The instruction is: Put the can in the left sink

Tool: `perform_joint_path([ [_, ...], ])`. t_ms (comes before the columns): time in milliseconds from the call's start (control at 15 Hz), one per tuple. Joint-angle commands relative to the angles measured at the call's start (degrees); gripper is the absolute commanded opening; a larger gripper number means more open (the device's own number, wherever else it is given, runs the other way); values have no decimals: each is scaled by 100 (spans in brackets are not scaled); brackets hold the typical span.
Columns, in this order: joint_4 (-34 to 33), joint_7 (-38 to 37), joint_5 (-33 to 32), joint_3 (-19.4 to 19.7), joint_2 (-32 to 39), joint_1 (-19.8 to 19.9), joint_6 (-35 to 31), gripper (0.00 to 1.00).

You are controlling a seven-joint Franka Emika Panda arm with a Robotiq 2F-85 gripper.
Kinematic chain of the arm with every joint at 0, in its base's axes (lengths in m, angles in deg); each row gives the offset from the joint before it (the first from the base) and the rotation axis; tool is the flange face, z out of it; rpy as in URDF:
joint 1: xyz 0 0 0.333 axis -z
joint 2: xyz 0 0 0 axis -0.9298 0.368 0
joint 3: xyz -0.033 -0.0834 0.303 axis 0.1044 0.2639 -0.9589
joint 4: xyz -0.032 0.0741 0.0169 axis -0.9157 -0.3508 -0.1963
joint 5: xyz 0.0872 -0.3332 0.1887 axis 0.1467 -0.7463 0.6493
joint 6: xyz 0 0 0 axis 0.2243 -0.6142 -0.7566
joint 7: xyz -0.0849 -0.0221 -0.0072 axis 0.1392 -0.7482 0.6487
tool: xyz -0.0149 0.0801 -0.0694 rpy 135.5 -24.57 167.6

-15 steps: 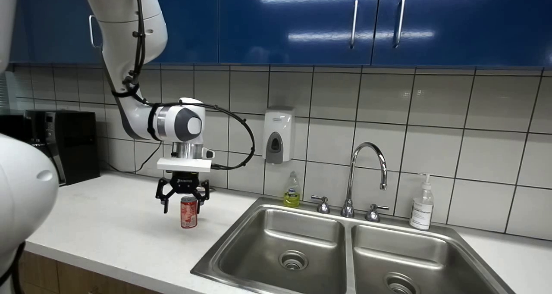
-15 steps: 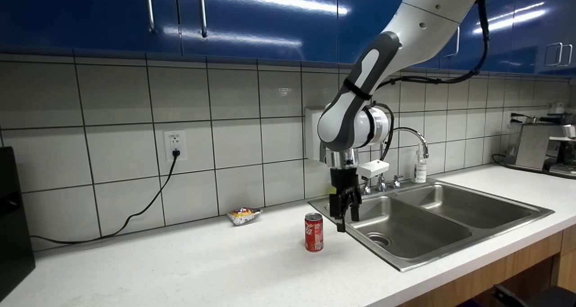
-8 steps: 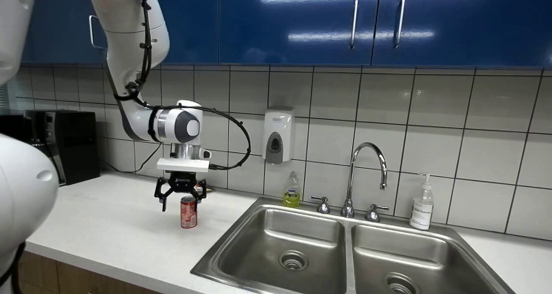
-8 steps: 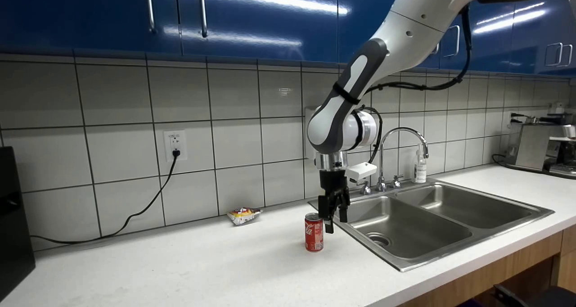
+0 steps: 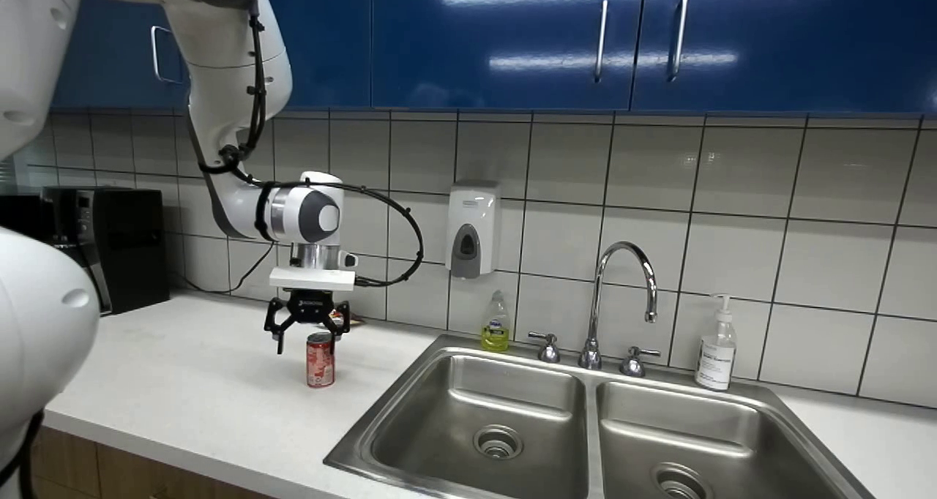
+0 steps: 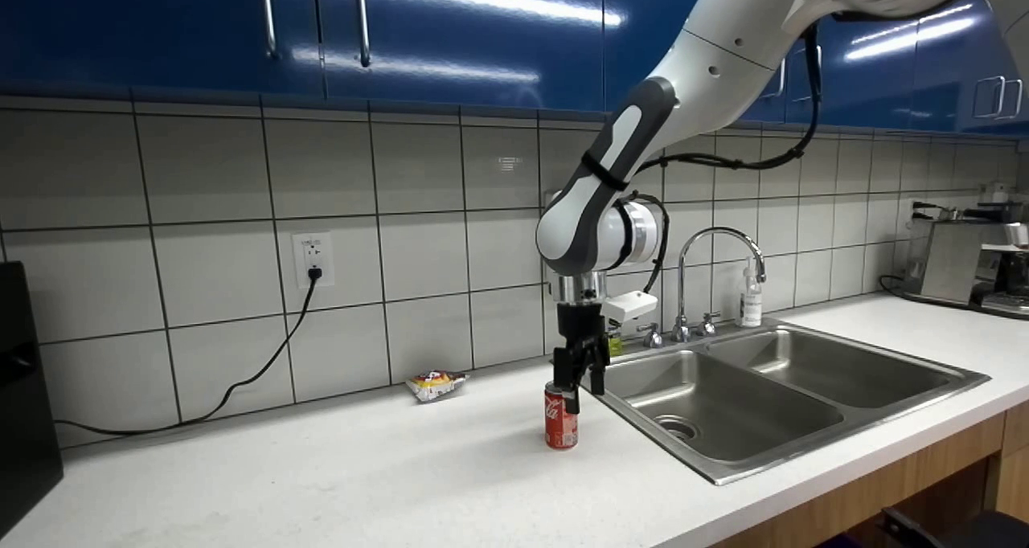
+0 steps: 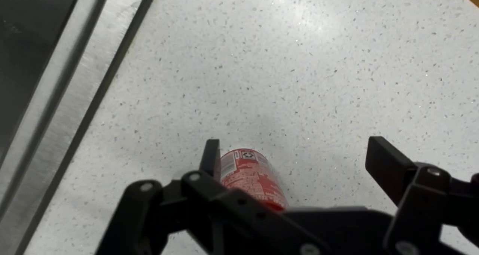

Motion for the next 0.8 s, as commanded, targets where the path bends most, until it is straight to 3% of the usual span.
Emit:
perform_joint_path([
  [0,-273,105,-60,-132,246,121,-44,100],
  [733,-791,-28,-323,-102,824,77,-341,100],
])
